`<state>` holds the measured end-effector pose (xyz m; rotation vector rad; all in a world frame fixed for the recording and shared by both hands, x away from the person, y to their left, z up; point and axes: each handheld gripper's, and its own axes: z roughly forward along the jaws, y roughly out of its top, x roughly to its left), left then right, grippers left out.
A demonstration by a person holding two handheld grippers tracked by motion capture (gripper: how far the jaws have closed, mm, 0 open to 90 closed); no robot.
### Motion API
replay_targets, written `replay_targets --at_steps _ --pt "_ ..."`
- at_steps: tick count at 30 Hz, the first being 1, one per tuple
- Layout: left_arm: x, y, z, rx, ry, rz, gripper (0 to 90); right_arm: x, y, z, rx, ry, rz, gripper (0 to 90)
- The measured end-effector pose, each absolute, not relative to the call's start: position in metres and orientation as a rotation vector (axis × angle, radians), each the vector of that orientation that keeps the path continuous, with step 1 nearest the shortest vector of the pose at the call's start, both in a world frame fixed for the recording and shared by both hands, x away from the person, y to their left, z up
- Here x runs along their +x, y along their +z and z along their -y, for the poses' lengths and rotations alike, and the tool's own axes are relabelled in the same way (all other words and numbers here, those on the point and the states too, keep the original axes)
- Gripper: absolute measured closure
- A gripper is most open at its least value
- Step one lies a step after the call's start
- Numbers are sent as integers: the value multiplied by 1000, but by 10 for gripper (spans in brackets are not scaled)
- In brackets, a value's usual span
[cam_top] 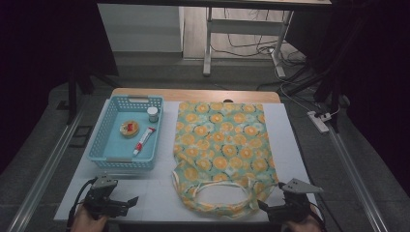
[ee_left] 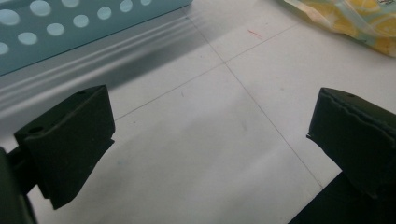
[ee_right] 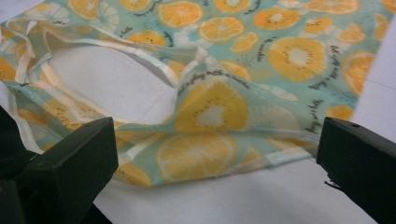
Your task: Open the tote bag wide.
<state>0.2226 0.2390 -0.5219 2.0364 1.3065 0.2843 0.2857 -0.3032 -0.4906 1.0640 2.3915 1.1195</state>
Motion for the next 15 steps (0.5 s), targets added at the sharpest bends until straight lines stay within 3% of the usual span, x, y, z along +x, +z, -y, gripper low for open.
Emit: replay_targets --at_steps 15 --pt "223 -522 -240 2031 274 -1314 7 293 -490 268 944 1116 -2529 0"
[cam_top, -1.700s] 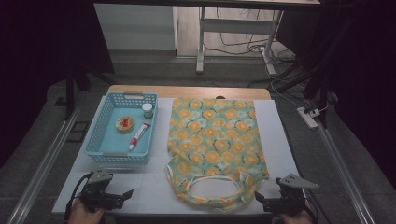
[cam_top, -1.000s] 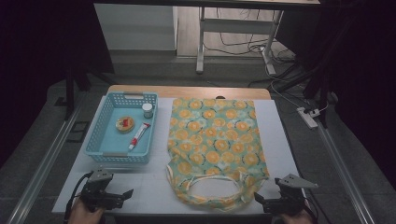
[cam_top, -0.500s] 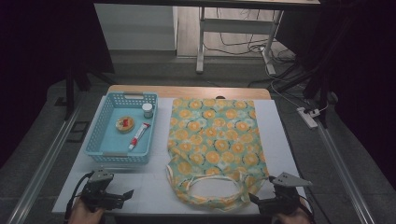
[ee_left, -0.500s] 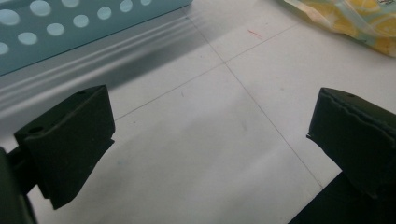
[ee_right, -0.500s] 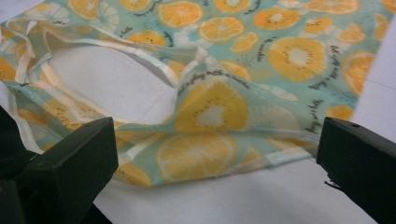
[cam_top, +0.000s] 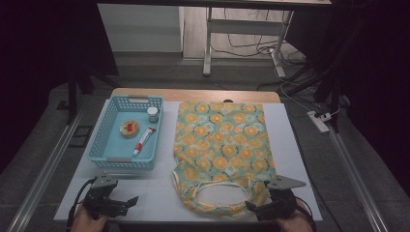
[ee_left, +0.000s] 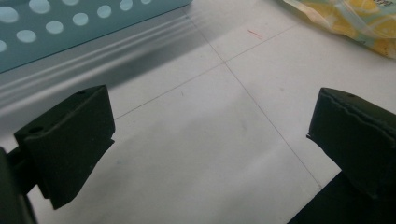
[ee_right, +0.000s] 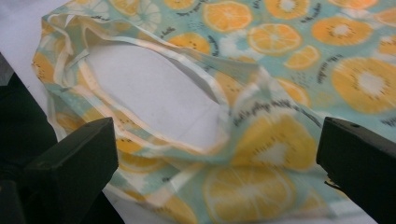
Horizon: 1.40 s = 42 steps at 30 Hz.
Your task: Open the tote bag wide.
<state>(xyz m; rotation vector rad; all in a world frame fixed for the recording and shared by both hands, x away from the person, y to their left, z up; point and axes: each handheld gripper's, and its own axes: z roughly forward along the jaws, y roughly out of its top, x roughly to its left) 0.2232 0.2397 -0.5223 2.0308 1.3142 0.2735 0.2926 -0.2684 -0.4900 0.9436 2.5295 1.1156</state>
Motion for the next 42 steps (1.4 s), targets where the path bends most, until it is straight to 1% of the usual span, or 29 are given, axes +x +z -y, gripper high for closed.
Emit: replay_targets --at_steps 15,26,28,30,31,32,33,37,38,39,40,42 --pt "224 -523 -240 2027 262 -1315 7 291 -493 226 810 1073 -2650 0" --pt "224 -523 -240 2030 260 -1313 6 292 -511 198 689 973 -2758 0" --pt "224 -523 -240 2030 260 -1314 7 291 -516 195 656 939 -2778 21" --pt "224 -523 -240 2031 260 -1313 6 291 -518 193 633 928 -2798 63" --pt "224 -523 -240 2032 261 -1312 7 291 -519 192 608 927 -2804 160" --pt "224 -523 -240 2032 262 -1312 7 290 -519 192 596 934 -2806 228" --pt "224 -523 -240 2033 262 -1311 7 290 -519 192 596 934 -2806 228" --pt "224 -523 -240 2033 263 -1311 7 290 -514 194 563 961 -2833 518" --pt "224 -523 -240 2033 263 -1310 7 290 -512 196 565 974 -2852 673" --pt "224 -523 -240 2032 264 -1310 7 290 -511 196 562 981 -2856 725" --pt "224 -523 -240 2033 263 -1310 7 290 -511 196 562 981 -2856 725" --pt "224 -523 -240 2033 264 -1309 7 290 -508 197 556 992 -2850 851"
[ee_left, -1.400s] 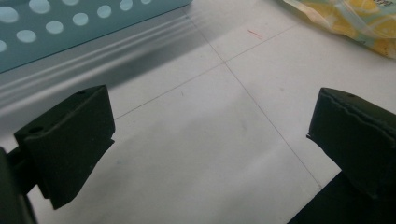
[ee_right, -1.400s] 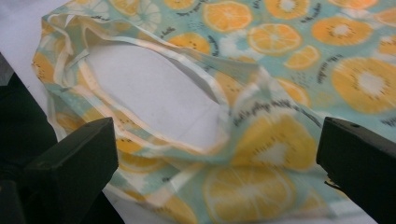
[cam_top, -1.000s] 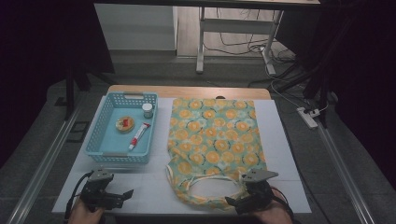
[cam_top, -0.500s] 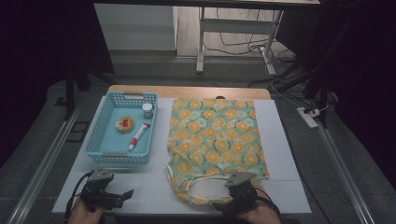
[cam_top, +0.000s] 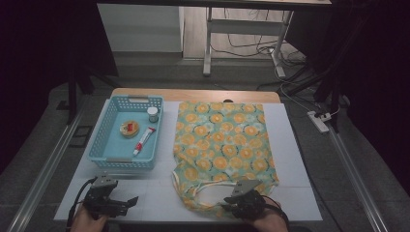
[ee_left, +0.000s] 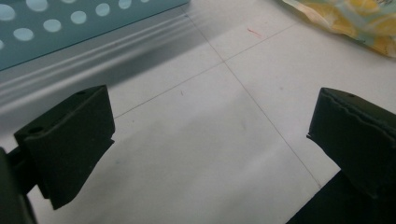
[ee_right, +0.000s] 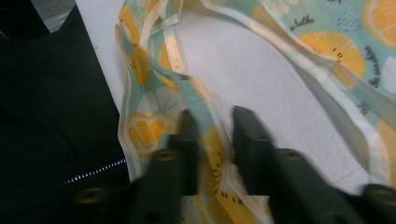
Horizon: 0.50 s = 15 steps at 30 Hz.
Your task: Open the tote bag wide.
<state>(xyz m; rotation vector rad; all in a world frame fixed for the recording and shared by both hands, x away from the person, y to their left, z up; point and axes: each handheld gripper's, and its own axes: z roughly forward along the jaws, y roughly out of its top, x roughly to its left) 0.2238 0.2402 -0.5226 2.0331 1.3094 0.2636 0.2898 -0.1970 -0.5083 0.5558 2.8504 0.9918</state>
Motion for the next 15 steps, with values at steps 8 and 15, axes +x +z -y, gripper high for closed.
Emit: replay_targets --at_steps 8,15 --pt "223 -522 -240 2036 270 -1307 8 297 -499 200 611 1070 -2874 896" --pt "223 -522 -240 2034 271 -1311 8 307 -489 202 643 1111 -2860 897"
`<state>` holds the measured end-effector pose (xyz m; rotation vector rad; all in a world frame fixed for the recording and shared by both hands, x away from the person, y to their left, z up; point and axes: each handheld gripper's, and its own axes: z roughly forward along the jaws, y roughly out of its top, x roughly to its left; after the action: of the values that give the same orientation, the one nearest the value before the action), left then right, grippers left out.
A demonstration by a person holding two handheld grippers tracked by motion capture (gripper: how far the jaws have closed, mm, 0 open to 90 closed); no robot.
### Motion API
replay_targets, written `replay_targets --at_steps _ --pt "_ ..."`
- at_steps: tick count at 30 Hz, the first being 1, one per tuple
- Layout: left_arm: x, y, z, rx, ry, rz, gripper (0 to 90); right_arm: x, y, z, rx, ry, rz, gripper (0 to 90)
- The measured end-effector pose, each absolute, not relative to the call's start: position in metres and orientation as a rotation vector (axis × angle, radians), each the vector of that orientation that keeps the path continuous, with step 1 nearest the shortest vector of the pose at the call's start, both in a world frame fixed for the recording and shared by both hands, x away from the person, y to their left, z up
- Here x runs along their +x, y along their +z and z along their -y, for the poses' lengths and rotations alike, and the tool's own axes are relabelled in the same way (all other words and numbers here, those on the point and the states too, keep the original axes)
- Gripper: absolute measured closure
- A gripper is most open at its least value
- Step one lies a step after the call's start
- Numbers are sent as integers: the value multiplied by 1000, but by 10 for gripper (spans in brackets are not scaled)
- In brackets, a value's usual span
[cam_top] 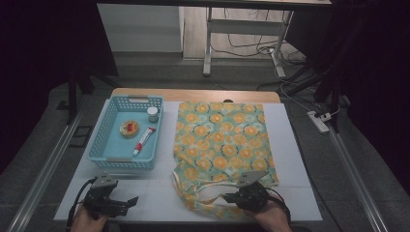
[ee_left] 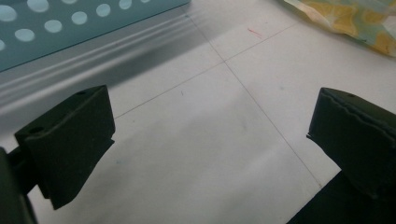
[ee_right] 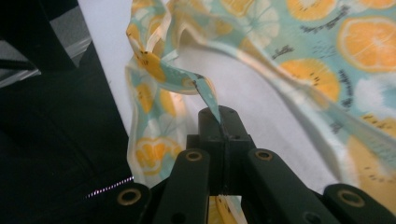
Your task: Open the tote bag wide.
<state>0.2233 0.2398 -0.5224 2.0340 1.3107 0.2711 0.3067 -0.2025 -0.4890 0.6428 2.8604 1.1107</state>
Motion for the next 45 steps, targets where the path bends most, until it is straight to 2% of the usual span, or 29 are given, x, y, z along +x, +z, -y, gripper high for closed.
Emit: replay_targets --at_steps 21,45 --pt "224 -523 -242 2017 254 -1323 7 353 -461 200 673 1190 -2745 898" --pt "225 -523 -243 2012 239 -1326 10 441 -444 184 776 1197 -2624 898"
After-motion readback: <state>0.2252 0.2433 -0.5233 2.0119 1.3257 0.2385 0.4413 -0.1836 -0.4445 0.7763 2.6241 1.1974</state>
